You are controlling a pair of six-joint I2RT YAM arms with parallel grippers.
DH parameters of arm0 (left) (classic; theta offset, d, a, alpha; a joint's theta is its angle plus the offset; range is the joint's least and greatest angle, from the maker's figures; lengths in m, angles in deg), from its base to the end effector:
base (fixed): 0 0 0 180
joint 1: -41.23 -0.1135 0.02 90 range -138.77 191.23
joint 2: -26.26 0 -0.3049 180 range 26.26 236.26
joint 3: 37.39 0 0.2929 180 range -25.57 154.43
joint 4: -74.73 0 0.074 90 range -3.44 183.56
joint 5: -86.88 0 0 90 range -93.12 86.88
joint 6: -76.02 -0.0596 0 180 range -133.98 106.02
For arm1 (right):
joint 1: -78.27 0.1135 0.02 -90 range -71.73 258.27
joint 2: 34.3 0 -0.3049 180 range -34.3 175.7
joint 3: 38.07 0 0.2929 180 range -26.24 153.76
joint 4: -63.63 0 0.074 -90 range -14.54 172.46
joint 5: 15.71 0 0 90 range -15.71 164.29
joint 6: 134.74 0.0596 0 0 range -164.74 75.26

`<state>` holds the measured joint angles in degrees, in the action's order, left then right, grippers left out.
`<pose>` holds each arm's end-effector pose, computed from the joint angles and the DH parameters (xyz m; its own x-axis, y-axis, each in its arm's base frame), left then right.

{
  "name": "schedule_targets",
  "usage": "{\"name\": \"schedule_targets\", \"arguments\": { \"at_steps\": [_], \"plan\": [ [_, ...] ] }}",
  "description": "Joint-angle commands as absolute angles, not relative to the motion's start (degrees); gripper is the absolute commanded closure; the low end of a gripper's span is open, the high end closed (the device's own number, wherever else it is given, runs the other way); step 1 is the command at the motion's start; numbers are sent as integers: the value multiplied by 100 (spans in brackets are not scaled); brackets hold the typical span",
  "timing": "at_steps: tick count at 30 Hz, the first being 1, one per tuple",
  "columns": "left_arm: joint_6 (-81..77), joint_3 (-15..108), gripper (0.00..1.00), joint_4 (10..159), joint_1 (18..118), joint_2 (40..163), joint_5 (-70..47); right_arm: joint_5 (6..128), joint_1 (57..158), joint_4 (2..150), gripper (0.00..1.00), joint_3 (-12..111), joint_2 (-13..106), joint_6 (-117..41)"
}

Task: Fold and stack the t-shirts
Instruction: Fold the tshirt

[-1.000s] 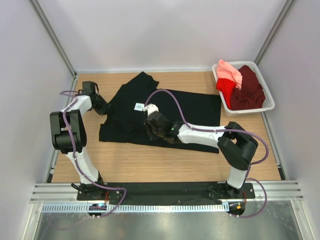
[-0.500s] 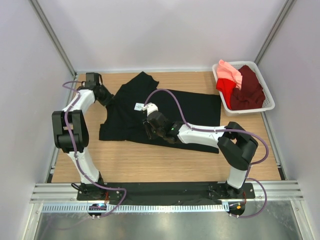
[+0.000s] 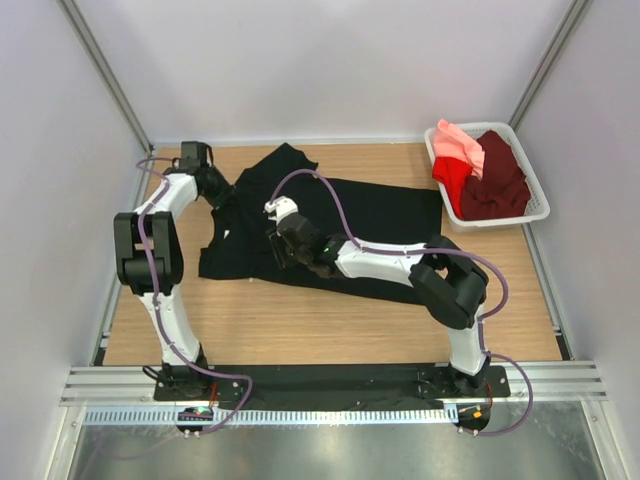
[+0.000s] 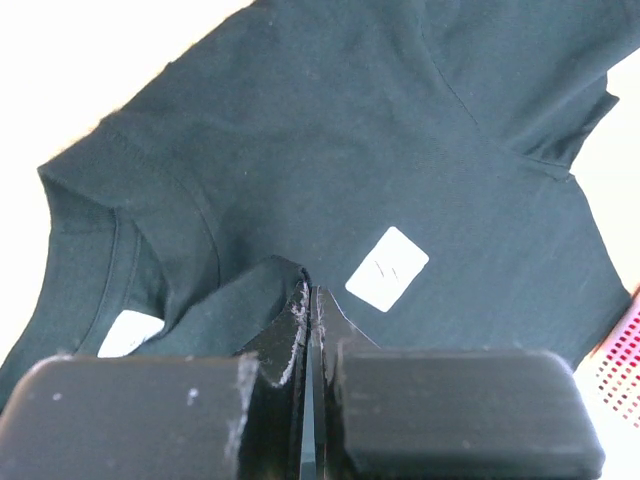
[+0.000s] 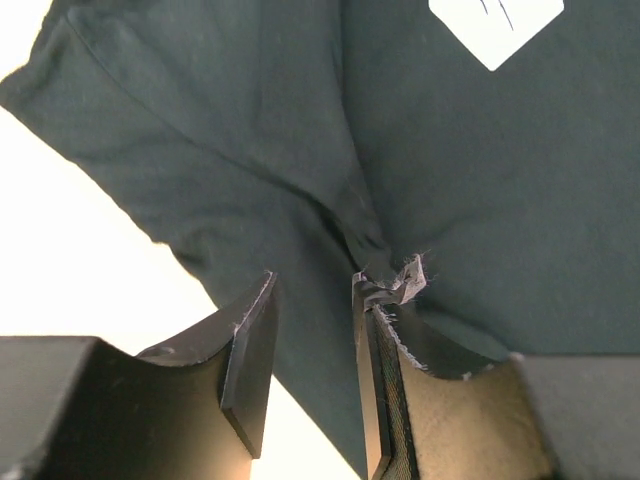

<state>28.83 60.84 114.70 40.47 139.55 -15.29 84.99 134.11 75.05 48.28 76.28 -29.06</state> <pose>0.4993 -0.0059 0.2091 -0.6744 -0.6733 -0.3031 -0.4777 0.7109 -0.5162 0.2910 0.4092 0.2015 -0.5119 -0.2815 -0.8116 -0.6128 0.7817 0.1154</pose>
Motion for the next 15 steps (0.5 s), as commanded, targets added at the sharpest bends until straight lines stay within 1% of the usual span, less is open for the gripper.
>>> {"name": "schedule_targets", "arguments": {
  "at_steps": [1,4,8,12,15],
  "plan": [
    [2681,6460,100,11389,4235,14095,-1762,8695,13479,7133,58,5320,7837,-3147],
    [2663,6549,100,11406,4263,14227,-1797,8826,13540,7010,59,5426,7987,-3287],
    [2715,6628,100,11442,4263,14324,-1719,8941,13628,6931,65,5611,8206,-3568],
    [2768,6821,100,11679,4263,14491,-1561,9037,13759,6922,66,5918,8523,-3928],
    [2829,6909,100,11714,4263,14614,-1665,9029,13856,6930,66,6164,8777,-4148]
  ]
}}
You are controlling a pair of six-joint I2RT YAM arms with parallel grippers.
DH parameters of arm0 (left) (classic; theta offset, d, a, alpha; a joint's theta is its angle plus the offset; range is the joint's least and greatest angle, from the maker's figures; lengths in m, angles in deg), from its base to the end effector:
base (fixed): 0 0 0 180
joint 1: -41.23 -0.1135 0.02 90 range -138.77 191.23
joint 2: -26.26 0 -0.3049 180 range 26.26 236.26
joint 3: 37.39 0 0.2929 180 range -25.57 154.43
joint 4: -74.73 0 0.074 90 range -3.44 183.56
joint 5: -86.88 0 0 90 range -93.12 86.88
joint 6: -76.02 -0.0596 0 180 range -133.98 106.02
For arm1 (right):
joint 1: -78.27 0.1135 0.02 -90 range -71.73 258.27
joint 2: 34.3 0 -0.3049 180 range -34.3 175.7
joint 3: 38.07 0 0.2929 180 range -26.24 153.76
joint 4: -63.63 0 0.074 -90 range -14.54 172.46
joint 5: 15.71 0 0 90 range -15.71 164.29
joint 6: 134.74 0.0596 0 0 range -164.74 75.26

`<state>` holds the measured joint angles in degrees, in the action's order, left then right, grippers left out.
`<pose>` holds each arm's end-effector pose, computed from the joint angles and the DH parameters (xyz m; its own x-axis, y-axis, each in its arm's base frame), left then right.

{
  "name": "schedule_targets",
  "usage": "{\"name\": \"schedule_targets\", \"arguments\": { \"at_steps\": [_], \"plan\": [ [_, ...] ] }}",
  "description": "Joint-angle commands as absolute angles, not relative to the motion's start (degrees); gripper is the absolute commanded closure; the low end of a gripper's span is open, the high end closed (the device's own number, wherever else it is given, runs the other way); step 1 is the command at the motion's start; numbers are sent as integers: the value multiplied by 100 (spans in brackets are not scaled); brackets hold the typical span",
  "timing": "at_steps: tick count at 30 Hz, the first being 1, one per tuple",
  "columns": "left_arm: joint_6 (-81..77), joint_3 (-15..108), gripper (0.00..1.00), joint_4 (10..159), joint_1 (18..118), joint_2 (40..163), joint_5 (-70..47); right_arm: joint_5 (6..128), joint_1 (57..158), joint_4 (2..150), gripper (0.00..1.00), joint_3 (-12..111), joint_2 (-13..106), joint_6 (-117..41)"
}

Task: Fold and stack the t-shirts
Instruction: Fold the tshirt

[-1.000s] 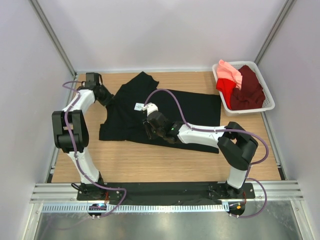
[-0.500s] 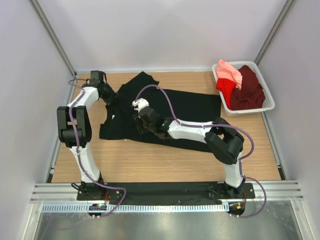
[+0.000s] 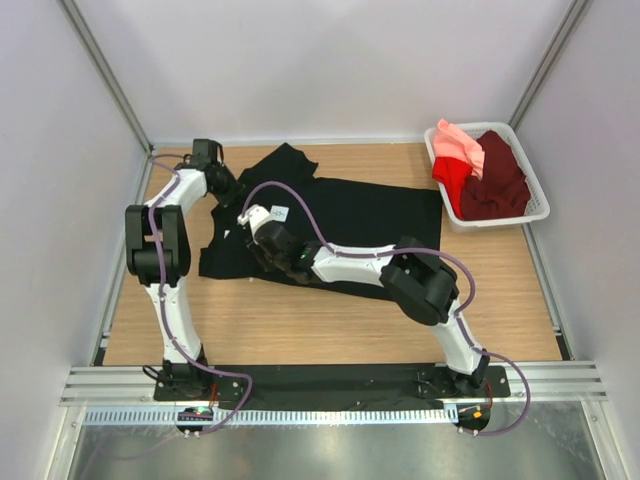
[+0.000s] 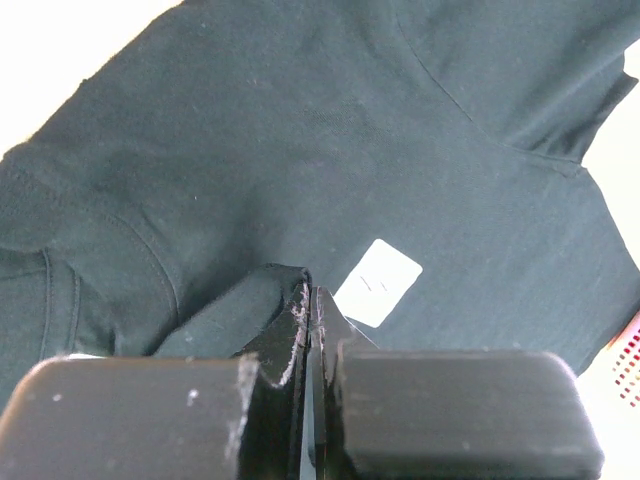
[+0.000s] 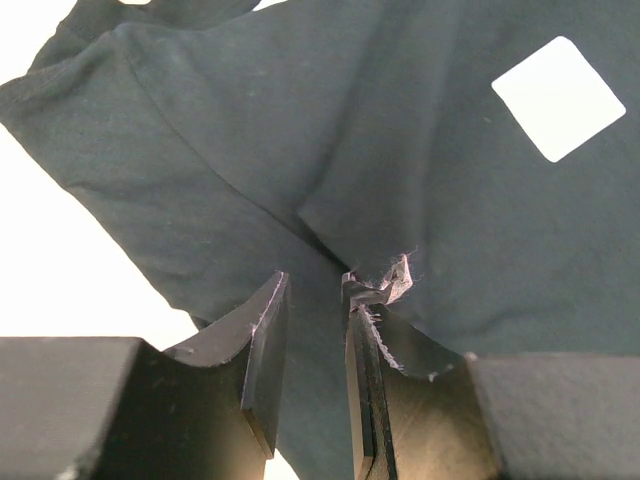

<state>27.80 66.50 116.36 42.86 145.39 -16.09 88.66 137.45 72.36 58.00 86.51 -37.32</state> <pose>0.5226 -0.0283 0.1922 -0.7244 -0.6289 -0.2823 -0.4456 0.7397 -0.5043 0.2956 0.4665 0.1801 -0.3739 -0.3826 -0.8449 -0.6833 0.7296 -0.0280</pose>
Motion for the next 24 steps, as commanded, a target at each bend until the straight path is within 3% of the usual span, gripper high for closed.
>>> {"name": "schedule_targets", "arguments": {
  "at_steps": [1,17,24],
  "plan": [
    [2856,6926,100,11714,4263,14632,-1683,9064,13909,6930,66,6260,8830,-4210],
    [2961,7208,100,11969,4263,14860,-1605,10144,14006,7106,66,7079,9762,-4571],
    [2891,7181,100,12031,4263,14878,-1490,9794,14006,7124,67,6982,9508,-4325]
  ]
}}
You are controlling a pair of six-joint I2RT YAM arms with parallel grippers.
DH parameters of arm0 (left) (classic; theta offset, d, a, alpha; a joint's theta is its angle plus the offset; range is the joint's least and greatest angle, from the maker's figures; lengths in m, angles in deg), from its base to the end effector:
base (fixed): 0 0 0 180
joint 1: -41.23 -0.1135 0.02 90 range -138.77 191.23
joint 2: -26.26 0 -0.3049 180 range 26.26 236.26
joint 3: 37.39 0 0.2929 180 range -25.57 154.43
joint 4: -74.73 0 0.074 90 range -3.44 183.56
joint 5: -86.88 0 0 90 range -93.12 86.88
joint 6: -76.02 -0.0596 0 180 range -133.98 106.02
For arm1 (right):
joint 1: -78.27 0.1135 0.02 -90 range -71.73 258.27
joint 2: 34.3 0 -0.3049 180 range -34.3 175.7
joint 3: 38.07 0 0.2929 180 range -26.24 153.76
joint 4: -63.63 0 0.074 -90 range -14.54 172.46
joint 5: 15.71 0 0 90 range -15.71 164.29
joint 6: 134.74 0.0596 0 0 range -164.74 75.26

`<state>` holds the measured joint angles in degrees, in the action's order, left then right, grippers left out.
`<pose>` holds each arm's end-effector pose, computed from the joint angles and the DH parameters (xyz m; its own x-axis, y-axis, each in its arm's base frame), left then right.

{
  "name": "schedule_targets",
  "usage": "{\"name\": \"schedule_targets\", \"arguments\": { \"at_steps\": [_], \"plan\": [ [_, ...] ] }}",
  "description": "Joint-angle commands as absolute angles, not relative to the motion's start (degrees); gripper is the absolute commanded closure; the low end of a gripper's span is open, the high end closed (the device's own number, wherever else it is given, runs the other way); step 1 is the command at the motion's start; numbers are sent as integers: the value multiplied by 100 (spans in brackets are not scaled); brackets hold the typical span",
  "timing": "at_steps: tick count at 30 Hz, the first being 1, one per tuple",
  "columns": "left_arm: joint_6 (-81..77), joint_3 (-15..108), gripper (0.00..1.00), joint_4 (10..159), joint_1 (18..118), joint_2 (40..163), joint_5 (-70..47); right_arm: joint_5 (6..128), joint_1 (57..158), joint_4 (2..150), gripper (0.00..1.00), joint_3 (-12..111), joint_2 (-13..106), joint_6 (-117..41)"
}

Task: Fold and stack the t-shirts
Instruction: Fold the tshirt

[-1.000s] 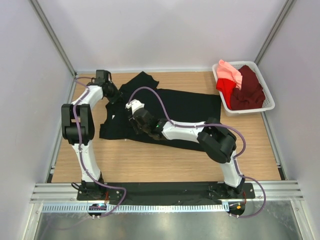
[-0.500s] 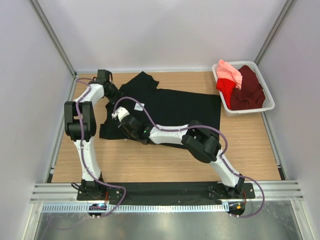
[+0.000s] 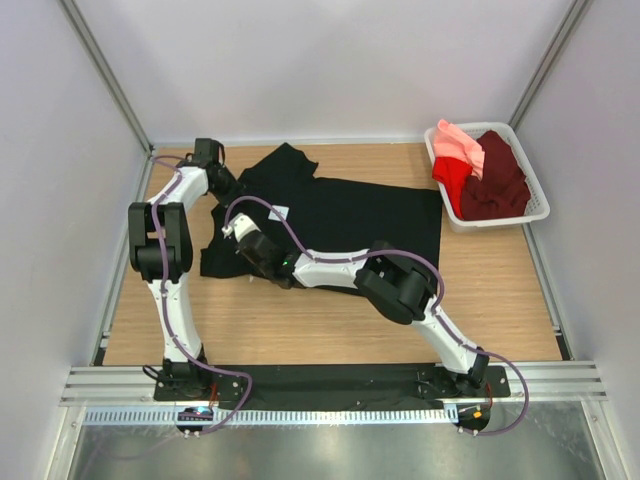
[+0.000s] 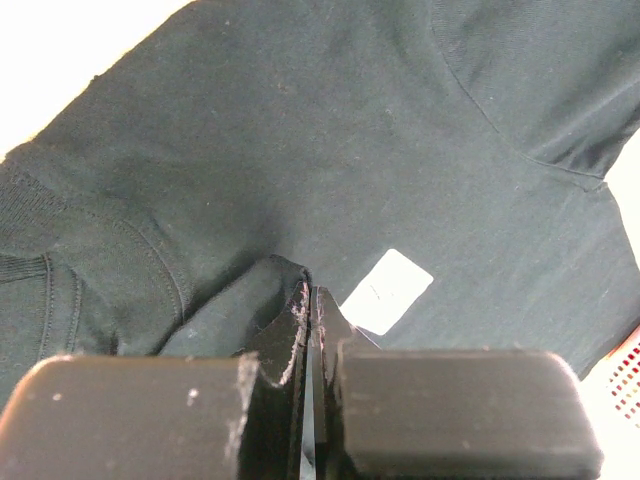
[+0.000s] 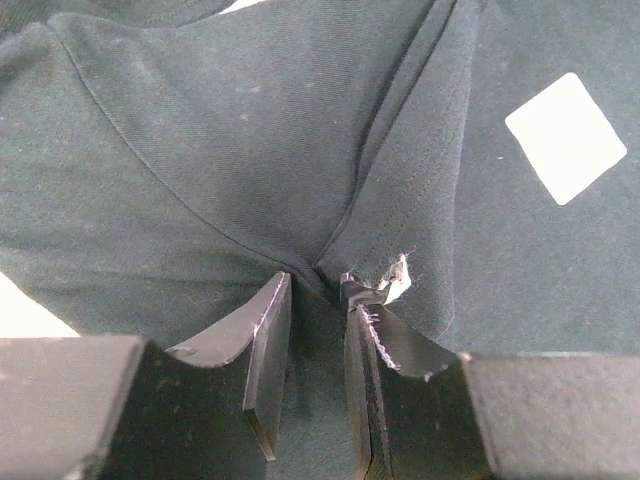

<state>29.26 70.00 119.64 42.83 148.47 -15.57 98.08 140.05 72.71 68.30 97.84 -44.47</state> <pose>0.5317 -0.0277 0.1824 -0.7220 -0.6490 -0.2397 -0.4924 0.7254 -0.4810 0.3020 0.5119 0.1388 -0.2733 -0.5001 -0.8217 -0.6485 0.7267 -0.2266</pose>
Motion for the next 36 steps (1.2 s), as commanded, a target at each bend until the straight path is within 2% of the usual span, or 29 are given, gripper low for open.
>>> {"name": "schedule_targets", "arguments": {
  "at_steps": [1,8,10,25,32,36],
  "plan": [
    [2882,7164,100,12022,4263,14895,-1490,9654,14006,7115,66,6912,9438,-4238],
    [2847,7120,100,12031,4263,14878,-1490,9617,13988,7062,67,6938,9129,-4105],
    [2856,7102,100,12031,4263,14878,-1481,9705,13997,7106,70,7025,9217,-4140],
    [2865,7050,100,12075,4263,14843,-1349,10180,13892,7510,69,7667,10087,-4088],
    [2882,7050,100,12101,4263,14834,-1323,10277,13769,7502,69,7518,10123,-3973],
    [2891,7032,100,12092,4263,14851,-1288,10181,13777,7440,80,7439,10062,-3982]
  ]
}}
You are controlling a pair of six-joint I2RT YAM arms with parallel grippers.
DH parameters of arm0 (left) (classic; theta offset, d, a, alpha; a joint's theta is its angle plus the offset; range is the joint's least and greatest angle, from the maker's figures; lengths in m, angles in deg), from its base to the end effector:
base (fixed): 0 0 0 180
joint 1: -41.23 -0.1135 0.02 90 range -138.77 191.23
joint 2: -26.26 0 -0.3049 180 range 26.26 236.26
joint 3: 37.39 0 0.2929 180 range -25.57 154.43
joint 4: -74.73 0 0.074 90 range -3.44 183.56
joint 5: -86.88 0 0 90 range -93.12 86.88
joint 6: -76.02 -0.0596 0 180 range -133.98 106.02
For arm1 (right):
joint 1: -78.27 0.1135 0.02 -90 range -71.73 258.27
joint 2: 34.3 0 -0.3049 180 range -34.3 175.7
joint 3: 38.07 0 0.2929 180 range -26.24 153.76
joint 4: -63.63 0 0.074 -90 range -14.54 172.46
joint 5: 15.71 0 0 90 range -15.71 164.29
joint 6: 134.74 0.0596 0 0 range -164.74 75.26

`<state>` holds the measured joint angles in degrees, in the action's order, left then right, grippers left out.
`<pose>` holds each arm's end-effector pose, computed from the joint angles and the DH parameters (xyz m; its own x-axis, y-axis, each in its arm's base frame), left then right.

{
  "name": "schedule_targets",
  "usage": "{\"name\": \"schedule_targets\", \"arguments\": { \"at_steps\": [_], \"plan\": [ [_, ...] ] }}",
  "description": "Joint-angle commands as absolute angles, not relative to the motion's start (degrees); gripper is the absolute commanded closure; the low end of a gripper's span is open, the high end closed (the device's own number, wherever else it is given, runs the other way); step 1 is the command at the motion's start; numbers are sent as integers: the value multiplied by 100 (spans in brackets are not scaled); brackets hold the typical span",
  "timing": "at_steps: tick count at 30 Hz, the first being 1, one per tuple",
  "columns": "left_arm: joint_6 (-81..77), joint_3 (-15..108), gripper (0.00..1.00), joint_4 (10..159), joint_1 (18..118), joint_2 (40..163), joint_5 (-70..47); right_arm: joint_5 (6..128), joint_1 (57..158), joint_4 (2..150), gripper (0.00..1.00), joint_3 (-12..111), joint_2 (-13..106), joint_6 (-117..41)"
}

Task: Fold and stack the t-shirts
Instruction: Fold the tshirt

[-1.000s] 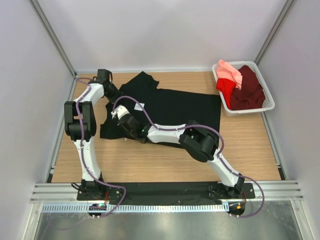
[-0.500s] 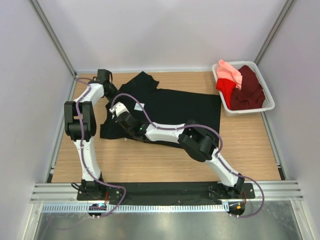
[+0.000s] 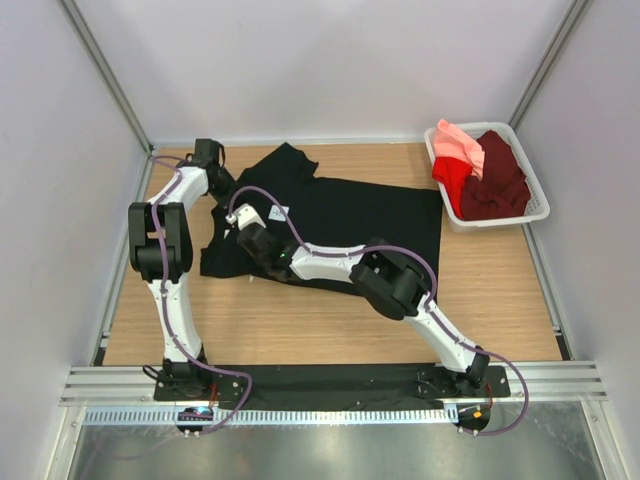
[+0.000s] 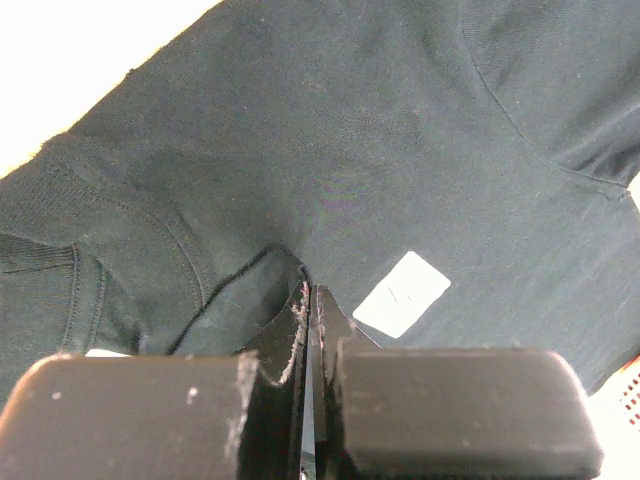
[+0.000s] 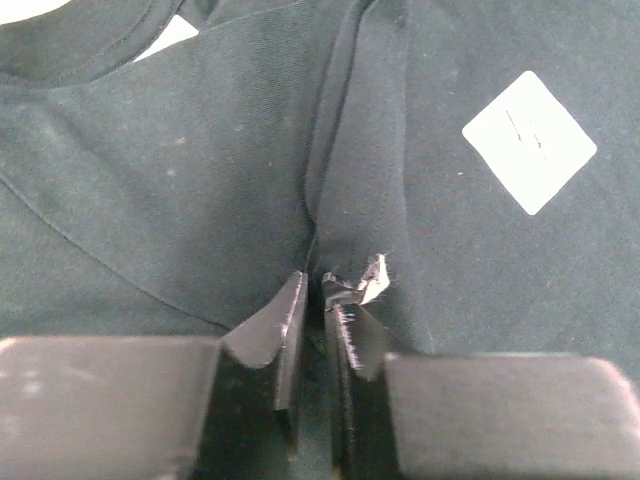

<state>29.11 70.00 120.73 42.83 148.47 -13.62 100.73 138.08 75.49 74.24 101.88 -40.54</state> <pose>0.5298 -0.0257 0.1808 -0.7168 -0.6519 -0.2474 -0.5113 0.7326 -0.4493 0.3303 0.5150 0.1317 -0.3362 -0.4475 -0.8286 -0.5691 0.7976 -0.1999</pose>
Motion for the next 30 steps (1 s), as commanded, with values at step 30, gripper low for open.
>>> {"name": "schedule_targets", "arguments": {
  "at_steps": [30],
  "plan": [
    [2733,7665,96,12013,4307,15203,-1288,9872,13110,6877,99,6868,9270,-3587]
  ]
}}
